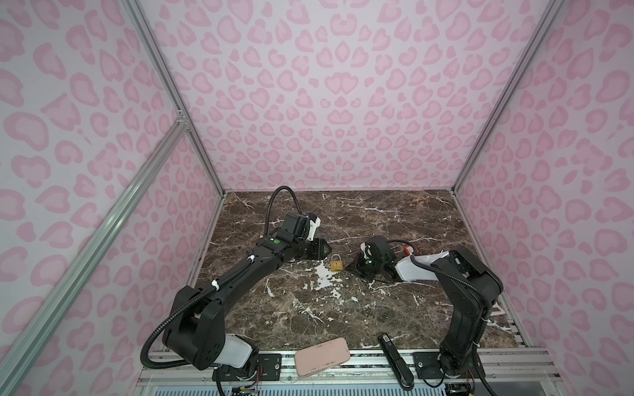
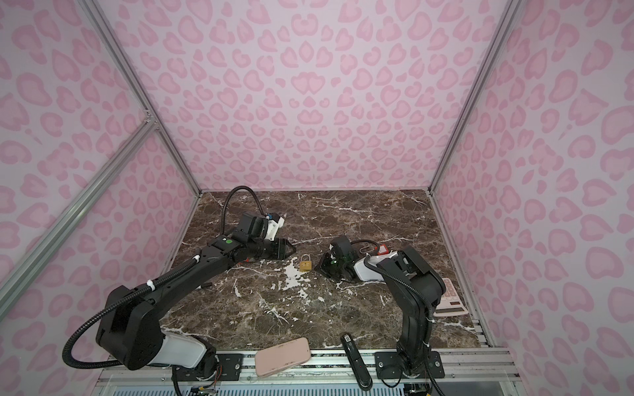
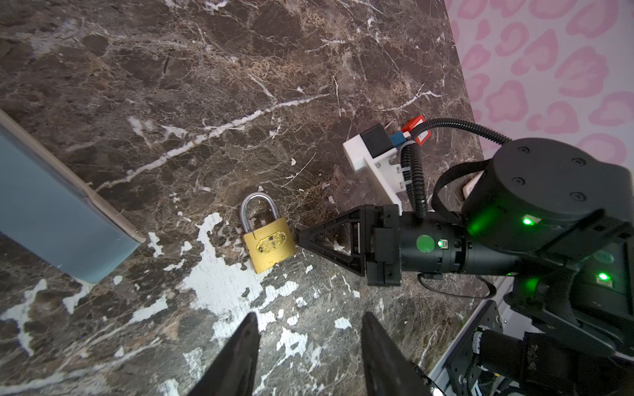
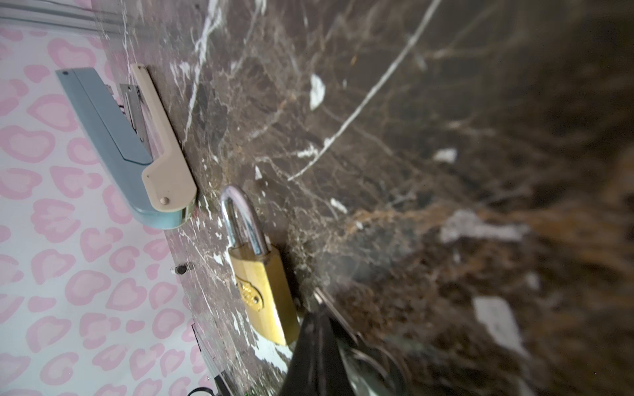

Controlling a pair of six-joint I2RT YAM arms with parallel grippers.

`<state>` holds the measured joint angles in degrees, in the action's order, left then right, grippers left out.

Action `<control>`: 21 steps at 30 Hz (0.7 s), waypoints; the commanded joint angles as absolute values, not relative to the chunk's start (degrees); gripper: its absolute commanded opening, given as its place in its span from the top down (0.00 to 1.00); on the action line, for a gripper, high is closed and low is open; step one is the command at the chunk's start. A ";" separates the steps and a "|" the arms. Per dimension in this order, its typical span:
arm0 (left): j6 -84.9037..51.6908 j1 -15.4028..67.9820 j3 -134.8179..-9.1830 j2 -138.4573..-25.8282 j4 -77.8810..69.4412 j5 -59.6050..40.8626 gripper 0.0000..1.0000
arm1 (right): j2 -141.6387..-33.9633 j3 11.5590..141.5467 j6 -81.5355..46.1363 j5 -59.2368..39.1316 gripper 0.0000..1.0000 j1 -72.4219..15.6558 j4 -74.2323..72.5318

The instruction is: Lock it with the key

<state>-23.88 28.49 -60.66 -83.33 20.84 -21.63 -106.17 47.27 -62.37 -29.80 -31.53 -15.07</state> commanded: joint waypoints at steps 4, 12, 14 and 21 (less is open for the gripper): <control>-23.38 28.39 -60.89 -81.94 20.33 -21.18 0.50 | -106.09 48.63 -61.28 -28.41 0.98 -27.23 -13.75; -23.91 28.39 -61.08 -82.24 19.22 -21.77 0.49 | -103.97 50.23 -58.87 -36.47 0.89 -26.64 -13.08; -23.99 28.39 -61.30 -82.44 19.22 -21.95 0.49 | -102.17 50.48 -55.23 -34.23 0.86 -26.42 -7.62; -23.78 28.31 -61.35 -82.79 19.07 -22.34 0.49 | -100.86 53.40 -42.89 -34.31 0.79 -25.15 5.19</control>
<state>-23.90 28.49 -60.71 -82.81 20.62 -21.52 -99.98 52.84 -49.47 -33.08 -25.96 -1.13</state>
